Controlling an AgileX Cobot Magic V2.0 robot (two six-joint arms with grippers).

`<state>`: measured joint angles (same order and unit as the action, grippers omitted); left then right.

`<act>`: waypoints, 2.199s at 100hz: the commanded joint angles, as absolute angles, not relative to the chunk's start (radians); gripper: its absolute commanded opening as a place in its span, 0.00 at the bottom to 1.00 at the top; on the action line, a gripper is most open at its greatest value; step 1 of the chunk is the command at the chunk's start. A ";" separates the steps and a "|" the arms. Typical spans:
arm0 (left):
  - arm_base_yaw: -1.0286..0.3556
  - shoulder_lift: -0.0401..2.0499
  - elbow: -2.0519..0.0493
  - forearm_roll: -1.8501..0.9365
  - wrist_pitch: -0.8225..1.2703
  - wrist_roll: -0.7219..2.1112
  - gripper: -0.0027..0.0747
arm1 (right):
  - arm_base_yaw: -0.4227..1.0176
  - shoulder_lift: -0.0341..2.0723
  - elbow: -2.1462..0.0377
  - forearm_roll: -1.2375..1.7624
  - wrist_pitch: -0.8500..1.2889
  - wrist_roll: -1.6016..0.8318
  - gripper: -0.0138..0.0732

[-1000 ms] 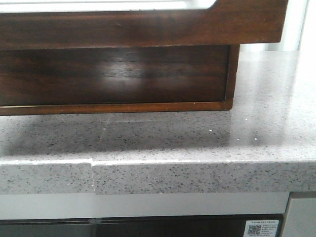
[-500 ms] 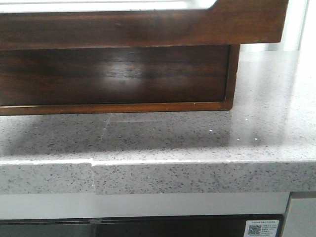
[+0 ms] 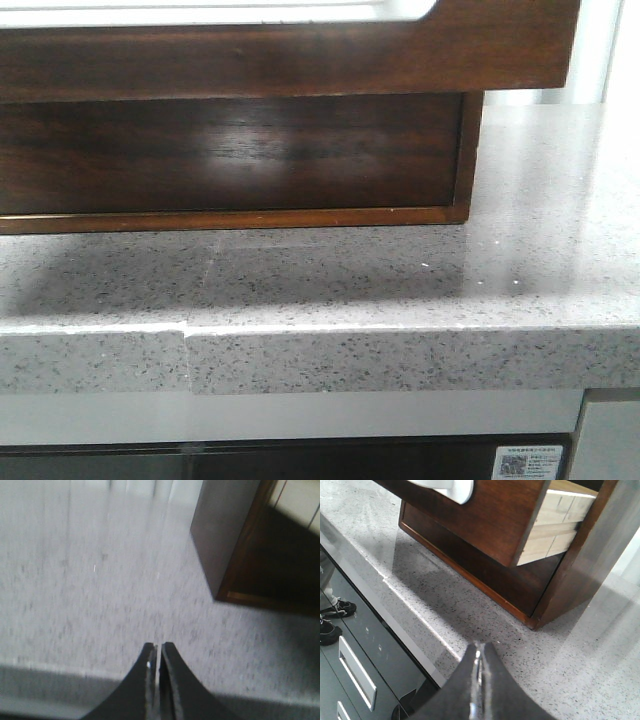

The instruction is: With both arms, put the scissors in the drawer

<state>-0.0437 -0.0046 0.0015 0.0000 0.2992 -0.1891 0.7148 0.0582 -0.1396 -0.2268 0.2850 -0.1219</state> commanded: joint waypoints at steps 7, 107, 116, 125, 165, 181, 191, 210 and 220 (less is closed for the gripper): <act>-0.041 -0.034 0.022 0.010 0.277 -0.203 0.01 | 0.717 0.070 -0.167 -0.228 0.201 -0.124 0.09; -0.041 -0.032 0.022 0.022 0.275 -0.141 0.01 | 0.717 0.070 -0.167 -0.228 0.201 -0.124 0.09; -0.041 -0.032 0.022 0.022 0.275 -0.141 0.01 | 0.717 0.070 -0.167 -0.228 0.201 -0.124 0.09; -0.041 -0.032 0.022 0.022 0.275 -0.141 0.01 | 0.717 0.070 -0.167 -0.228 0.201 -0.124 0.09; -0.041 -0.032 0.022 0.022 0.275 -0.141 0.01 | 0.646 0.073 -0.087 -0.307 0.007 0.061 0.09; -0.041 -0.032 0.022 0.022 0.275 -0.141 0.01 | 0.488 0.075 -0.015 -0.351 -0.199 0.219 0.09; -0.041 -0.032 0.022 0.022 0.275 -0.141 0.01 | 0.358 0.075 0.015 -0.330 -0.330 0.222 0.09; -0.041 -0.032 0.022 0.022 0.275 -0.141 0.01 | 0.145 0.075 0.040 -0.214 -0.372 0.222 0.09; -0.041 -0.032 0.022 0.022 0.275 -0.141 0.01 | 0.068 0.075 0.040 -0.202 -0.327 0.222 0.09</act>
<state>-0.0437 -0.0046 0.0015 0.0209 0.3303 -0.1409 0.1258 0.0582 0.0111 -0.2300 -0.2882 0.2191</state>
